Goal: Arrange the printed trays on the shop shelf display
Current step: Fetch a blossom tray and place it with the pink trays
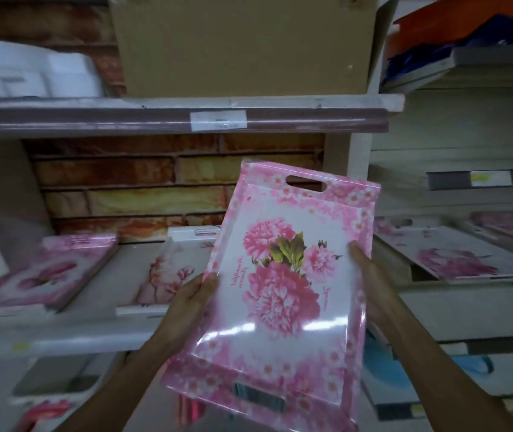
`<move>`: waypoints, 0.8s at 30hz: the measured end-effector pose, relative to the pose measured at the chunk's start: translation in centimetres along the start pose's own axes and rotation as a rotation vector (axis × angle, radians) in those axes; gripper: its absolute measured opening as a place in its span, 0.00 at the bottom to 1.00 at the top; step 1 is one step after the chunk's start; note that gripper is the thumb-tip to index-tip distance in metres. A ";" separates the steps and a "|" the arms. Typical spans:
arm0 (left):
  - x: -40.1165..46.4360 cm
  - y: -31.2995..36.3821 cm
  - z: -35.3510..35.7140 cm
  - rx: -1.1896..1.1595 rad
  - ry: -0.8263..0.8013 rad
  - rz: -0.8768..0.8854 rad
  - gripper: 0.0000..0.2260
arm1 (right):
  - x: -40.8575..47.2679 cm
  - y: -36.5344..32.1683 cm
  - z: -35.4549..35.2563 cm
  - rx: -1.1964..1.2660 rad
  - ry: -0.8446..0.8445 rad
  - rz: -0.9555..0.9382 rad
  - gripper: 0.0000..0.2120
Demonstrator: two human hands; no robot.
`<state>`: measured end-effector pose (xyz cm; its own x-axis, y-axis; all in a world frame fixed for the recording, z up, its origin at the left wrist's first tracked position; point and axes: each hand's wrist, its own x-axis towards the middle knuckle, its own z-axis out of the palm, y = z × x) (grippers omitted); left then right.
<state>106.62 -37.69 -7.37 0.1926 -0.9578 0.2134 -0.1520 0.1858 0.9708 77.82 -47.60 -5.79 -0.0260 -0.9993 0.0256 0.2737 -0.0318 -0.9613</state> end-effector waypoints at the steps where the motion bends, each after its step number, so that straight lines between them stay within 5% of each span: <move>1: 0.2 -0.2 -0.9 -0.006 0.003 -0.003 0.11 | 0.2 0.2 0.9 -0.008 -0.004 -0.002 0.15; 16: 7.4 -4.2 -10.3 0.010 0.173 -0.086 0.19 | 3.1 4.0 10.9 0.027 -0.161 0.064 0.16; 24: 14.8 -5.4 -14.0 0.040 0.234 -0.047 0.18 | 5.5 7.6 15.4 -0.273 -0.090 -0.085 0.12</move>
<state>123.85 -49.78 -7.97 0.4196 -0.8872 0.1920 -0.1745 0.1287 0.9762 94.54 -53.59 -8.76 0.0506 -0.9913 0.1216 0.0056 -0.1215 -0.9926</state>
